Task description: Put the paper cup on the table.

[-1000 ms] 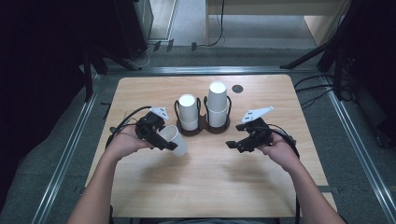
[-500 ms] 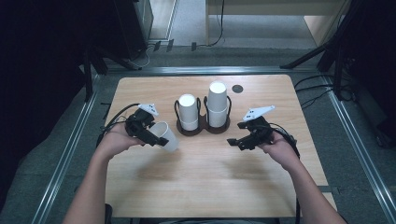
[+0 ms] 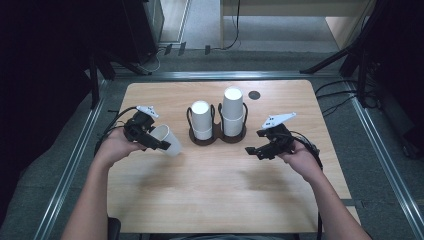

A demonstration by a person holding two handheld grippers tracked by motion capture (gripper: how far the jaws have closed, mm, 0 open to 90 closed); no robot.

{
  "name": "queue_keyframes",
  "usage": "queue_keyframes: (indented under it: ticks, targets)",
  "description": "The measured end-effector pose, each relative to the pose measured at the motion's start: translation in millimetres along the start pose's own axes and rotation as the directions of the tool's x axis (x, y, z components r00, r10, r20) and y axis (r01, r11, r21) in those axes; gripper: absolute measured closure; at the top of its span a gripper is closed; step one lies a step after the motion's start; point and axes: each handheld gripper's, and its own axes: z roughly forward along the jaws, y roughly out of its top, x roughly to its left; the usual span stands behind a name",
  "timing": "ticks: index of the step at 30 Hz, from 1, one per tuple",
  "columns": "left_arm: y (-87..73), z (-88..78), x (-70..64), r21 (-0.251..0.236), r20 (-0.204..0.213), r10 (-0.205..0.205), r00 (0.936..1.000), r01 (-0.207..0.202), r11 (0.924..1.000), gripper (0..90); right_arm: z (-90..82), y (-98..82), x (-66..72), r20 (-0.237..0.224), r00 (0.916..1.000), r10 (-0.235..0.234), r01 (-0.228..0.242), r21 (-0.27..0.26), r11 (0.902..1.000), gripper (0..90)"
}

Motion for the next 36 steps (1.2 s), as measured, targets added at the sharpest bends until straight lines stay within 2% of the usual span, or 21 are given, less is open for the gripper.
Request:
queue_keyframes:
  ticks: [4,6,8,12,15,18,20,26,29,31,36]
  targets:
    - [0.1,-3.5,9.9,0.005,-0.017,-0.023,0.9996,0.023,0.9997,24.6,0.1,-0.4,-1.5,-0.005,0.9997,0.023,-0.023,-0.001,0.9997,18.9]
    - [-0.3,-4.9,15.3,0.007,-0.026,-0.033,0.9991,0.033,0.9994,24.5,0.1,-0.3,-0.4,-0.011,0.9999,0.012,-0.012,0.004,0.9999,18.8]
    - [-0.5,-5.7,21.4,0.032,-0.047,-0.046,0.9978,0.048,0.9984,24.3,1.0,-0.8,-0.2,-0.002,1.0000,0.007,-0.007,0.009,0.9999,18.8]
    - [1.8,-10.3,35.4,0.043,-0.060,-0.071,0.9956,0.074,0.9963,24.4,2.1,-2.9,-2.4,0.002,0.9997,0.022,-0.022,0.027,0.9994,18.8]
    - [6.3,-12.8,41.6,0.062,-0.096,-0.079,0.9922,0.085,0.9945,24.3,1.3,-3.0,-3.3,0.003,0.9998,0.021,-0.021,0.024,0.9995,18.9]
    - [10.0,-16.1,47.6,0.070,-0.149,-0.106,0.9832,0.117,0.9907,23.8,1.9,-3.9,-2.0,0.006,0.9998,0.018,-0.018,0.034,0.9993,18.9]
    - [11.2,-17.6,53.5,0.063,-0.156,-0.132,0.9789,0.143,0.9877,23.8,3.5,-4.7,-0.4,0.008,0.9999,0.007,-0.008,0.044,0.9990,18.8]
    - [13.3,-13.5,66.6,0.082,-0.191,-0.160,0.9684,0.178,0.9805,23.3,4.2,-4.0,1.5,0.005,1.0000,-0.004,0.004,0.046,0.9989,18.9]
    - [14.7,-11.3,73.3,0.088,-0.218,-0.179,0.9594,0.202,0.9754,23.2,3.3,-4.1,0.7,0.005,1.0000,0.006,-0.006,0.042,0.9991,18.9]
    - [15.0,-9.4,77.6,0.093,-0.228,-0.206,0.9516,0.232,0.9682,23.2,3.0,-4.3,-0.2,0.010,0.9999,0.004,-0.005,0.041,0.9991,18.8]
    - [15.5,1.7,83.4,0.139,-0.254,-0.216,0.9428,0.257,0.9565,22.8,4.0,-4.3,0.7,0.012,0.9999,0.004,-0.005,0.047,0.9989,18.8]
